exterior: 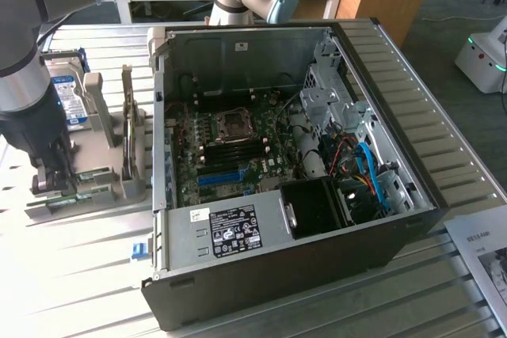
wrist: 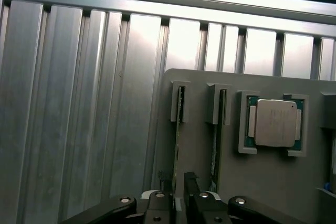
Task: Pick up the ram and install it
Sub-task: 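Pick up the ram and move it above insertion slot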
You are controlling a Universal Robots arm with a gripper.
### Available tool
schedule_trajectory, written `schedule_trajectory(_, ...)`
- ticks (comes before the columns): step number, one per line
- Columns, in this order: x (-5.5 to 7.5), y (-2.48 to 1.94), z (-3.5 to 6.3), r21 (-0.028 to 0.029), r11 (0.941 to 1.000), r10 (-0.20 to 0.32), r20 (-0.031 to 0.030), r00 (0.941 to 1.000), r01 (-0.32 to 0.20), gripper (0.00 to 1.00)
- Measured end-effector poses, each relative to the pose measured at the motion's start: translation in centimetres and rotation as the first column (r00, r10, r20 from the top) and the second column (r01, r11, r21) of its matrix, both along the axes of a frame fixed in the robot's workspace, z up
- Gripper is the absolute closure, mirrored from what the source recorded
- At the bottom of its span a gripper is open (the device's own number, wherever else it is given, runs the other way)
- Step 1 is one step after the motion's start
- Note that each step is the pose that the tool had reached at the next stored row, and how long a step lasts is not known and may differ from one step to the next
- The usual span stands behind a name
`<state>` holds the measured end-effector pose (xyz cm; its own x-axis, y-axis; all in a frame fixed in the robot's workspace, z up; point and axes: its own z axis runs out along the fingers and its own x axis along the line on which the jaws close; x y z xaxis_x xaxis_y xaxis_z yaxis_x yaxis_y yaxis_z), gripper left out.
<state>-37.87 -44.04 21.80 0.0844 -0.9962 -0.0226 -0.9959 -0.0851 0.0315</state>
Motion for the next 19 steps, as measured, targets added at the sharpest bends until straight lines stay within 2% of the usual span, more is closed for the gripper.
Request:
schedule_trajectory(12,1.2,0.0,0.01,0.0,1.0,0.0,-0.0007,1.0,0.0,0.76)
schedule_trajectory(19,1.2,0.01,-0.03,-0.0001,1.0,0.0,-0.0008,1.0,0.0,0.76)
